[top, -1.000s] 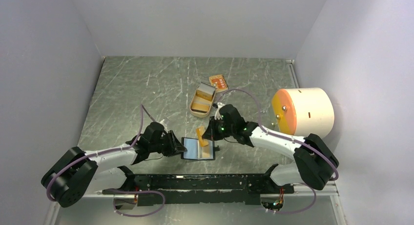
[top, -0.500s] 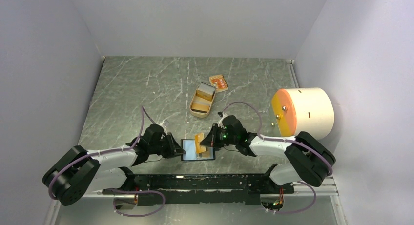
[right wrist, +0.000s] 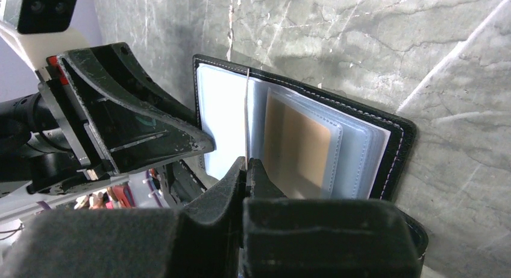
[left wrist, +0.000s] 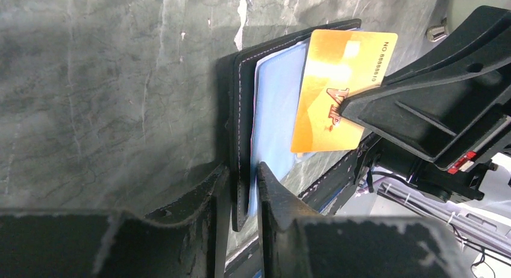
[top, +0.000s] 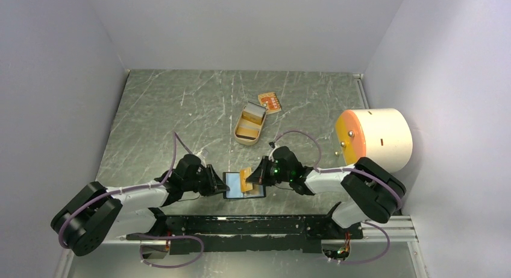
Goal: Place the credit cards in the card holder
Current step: Insert the credit card into the card holder.
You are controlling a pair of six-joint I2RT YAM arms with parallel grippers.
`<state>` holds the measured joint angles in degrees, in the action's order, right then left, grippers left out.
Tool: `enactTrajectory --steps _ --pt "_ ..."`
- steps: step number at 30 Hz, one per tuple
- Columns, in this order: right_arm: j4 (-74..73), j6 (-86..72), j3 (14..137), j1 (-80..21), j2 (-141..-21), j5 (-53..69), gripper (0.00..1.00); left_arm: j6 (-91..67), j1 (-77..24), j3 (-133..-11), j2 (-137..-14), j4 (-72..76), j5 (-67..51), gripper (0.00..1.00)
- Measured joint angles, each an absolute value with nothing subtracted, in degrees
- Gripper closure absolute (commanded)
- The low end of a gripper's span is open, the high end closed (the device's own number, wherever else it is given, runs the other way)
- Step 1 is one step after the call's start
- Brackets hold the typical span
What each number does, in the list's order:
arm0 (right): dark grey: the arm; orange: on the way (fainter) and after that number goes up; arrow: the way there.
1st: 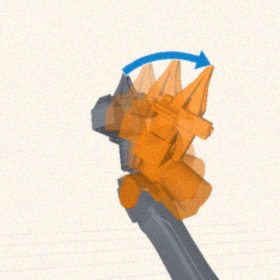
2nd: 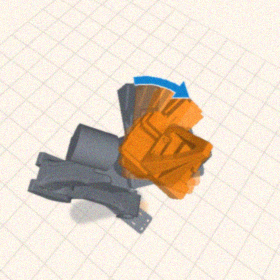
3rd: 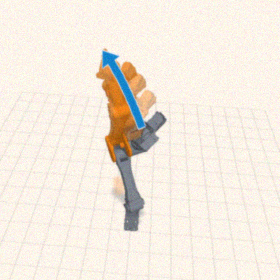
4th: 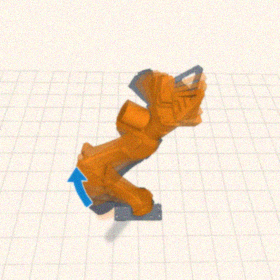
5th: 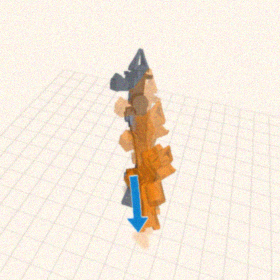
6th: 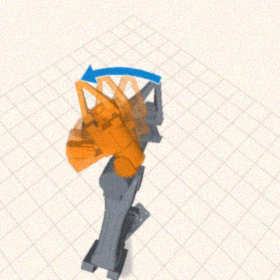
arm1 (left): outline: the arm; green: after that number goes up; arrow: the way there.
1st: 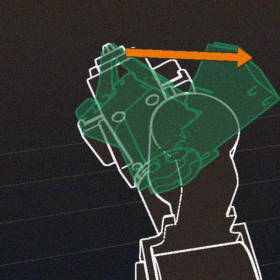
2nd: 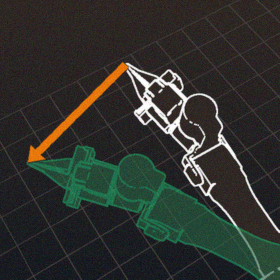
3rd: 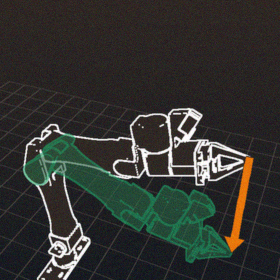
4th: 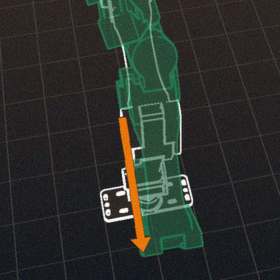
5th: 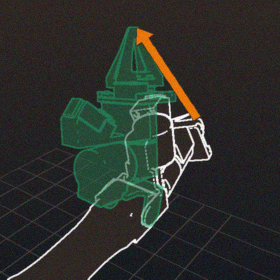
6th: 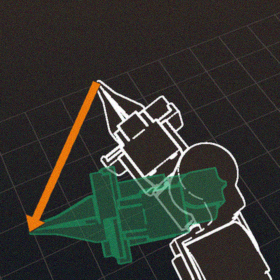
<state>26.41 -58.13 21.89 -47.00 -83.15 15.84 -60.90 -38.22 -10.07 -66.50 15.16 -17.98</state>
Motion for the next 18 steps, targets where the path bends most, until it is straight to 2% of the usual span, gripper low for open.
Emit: enactTrajectory --steps 15,18 --pt "28.01 -59.33 19.99 -48.03 -83.5 14.57 1.0 -60.97 -38.22 -9.67 -65.56 15.16 -18.13 0.86" --pt "28.62 -59.57 19.44 -48.07 -83.5 14.57 1.0 -61.1 -38.22 -9.67 -65.56 15.2 -18.17 0.82"
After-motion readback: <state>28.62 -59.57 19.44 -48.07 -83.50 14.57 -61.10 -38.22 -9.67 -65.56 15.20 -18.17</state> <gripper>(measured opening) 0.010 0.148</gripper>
